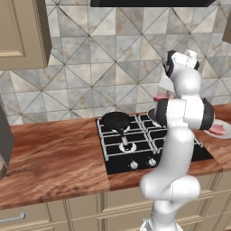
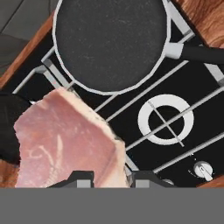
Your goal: Place one of the steaks on the plate and the other in the bowl. Then place the bowl in the fridge.
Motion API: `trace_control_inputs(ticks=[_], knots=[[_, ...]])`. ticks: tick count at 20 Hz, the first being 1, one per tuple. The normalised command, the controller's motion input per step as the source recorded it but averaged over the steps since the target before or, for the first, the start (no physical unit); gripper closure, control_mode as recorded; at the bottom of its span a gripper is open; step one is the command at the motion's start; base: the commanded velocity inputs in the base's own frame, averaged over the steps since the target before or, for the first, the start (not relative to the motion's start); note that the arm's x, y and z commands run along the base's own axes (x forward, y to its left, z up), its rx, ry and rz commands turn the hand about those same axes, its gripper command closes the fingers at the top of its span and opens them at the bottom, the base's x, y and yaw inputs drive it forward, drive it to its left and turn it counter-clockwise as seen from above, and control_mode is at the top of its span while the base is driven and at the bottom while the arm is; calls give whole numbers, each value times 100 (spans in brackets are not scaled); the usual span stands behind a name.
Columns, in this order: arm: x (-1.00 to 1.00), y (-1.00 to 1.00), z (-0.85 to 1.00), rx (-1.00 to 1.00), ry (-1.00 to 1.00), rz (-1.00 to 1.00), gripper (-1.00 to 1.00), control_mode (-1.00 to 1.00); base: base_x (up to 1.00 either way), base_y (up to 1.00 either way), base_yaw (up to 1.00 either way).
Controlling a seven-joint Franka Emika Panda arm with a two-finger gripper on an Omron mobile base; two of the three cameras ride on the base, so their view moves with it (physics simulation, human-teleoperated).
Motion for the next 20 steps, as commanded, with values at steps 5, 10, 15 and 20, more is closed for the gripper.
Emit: trace_control_inputs(ticks=[5,10,15,20], knots=[[-100,48,19,-3,-1,6,100,-100,0,0,0],[-95,4,13,-1,-18,2,100,-100,0,0,0],[-37,25,26,0,-16,0,100,-100,0,0,0],[0,0,5,0,0,-1,100,100,-13,-59,-8]])
